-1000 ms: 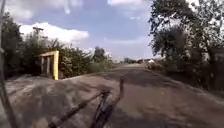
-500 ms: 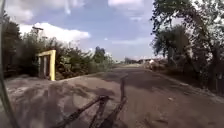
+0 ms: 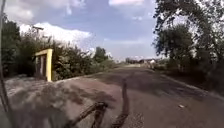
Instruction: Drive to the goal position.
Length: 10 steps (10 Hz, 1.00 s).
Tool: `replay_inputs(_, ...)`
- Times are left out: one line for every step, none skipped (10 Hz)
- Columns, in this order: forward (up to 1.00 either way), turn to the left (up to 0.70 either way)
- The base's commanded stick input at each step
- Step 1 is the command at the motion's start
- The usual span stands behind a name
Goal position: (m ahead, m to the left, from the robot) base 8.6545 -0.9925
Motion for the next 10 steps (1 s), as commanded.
replay_inputs(0.70,-0.34)
replay_inputs(0.70,-0.34)
replay_inputs(0.70,-0.34)
replay_inputs(0.70,-0.34)
replay_inputs(0.70,-0.34)
replay_inputs(0.70,-0.24)
replay_inputs(0.70,-0.14)
replay_inputs(0.70,-0.05)
replay_inputs(0.70,0.00)
replay_inputs(0.70,0.00)
